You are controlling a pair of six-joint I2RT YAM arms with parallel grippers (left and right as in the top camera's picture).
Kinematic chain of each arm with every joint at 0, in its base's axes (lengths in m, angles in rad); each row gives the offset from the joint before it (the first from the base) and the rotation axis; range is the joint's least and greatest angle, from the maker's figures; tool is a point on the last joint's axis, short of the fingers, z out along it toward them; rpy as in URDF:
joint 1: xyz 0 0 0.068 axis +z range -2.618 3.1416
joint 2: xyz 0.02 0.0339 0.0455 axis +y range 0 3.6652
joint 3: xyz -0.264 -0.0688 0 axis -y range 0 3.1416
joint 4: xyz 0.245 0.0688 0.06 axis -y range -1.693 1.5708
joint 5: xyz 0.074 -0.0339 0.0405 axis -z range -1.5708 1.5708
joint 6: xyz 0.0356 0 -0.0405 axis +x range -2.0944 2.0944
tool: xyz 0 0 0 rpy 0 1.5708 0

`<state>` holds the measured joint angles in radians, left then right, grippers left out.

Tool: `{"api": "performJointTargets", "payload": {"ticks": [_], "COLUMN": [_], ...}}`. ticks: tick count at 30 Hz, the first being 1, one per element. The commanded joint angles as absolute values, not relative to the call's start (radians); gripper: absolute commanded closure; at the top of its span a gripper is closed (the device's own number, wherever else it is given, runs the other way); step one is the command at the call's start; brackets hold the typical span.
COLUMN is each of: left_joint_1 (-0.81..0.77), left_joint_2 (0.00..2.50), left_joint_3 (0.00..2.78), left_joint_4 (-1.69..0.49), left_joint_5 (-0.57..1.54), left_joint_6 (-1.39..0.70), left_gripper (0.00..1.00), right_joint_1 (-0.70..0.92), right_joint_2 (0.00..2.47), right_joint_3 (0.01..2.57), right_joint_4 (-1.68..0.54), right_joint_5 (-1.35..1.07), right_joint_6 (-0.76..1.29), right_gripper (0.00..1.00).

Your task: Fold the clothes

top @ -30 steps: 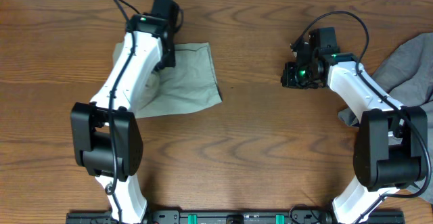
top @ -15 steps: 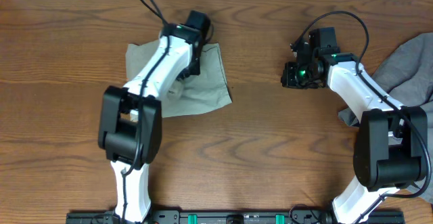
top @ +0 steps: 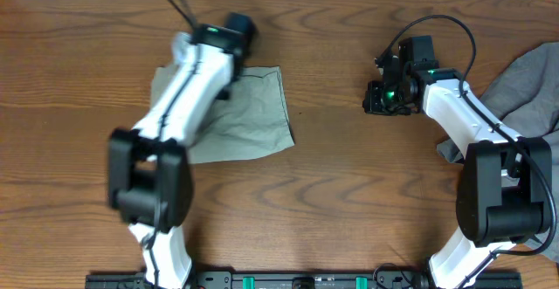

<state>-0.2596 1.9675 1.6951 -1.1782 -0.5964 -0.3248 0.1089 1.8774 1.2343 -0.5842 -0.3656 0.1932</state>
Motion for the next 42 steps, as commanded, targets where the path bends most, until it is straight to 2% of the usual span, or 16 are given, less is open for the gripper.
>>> {"api": "performJointTargets", "payload": {"ticks": [1,9,13,16,23,32,42], "left_joint_1": [-0.119,0.189,0.257,0.262,0.149,-0.063,-0.245], "left_joint_2": [1.893,1.850,1.789,1.748,1.769,1.937,2.068], "left_joint_3": [1.708,1.716,1.736,1.776,1.791,1.784,1.784], "left_joint_4": [-1.179,-1.165,-1.134,-1.116,-1.137,-1.227,-1.202], "left_joint_5": [-0.771,-0.654,-0.625,-0.519,-0.354,-0.348,-0.347], "left_joint_6": [-0.217,-0.183,-0.127,-0.077,-0.069,-0.168,-0.300], "left_gripper": [0.94,0.94,0.94,0.94,0.94,0.94,0.94], "right_joint_1": [0.126,0.126,0.126,0.126,0.126,0.126,0.126], "right_joint_2": [1.877,1.877,1.877,1.877,1.877,1.877,1.877], "right_joint_3": [1.236,1.236,1.236,1.236,1.236,1.236,1.236], "right_joint_4": [-0.587,-0.587,-0.587,-0.586,-0.587,-0.588,-0.587], "right_joint_5": [-0.366,-0.366,-0.366,-0.366,-0.366,-0.366,-0.366], "right_joint_6": [0.186,0.185,0.185,0.186,0.186,0.186,0.185], "right_gripper": [0.99,0.99,0.99,0.99,0.99,0.99,0.99]}}
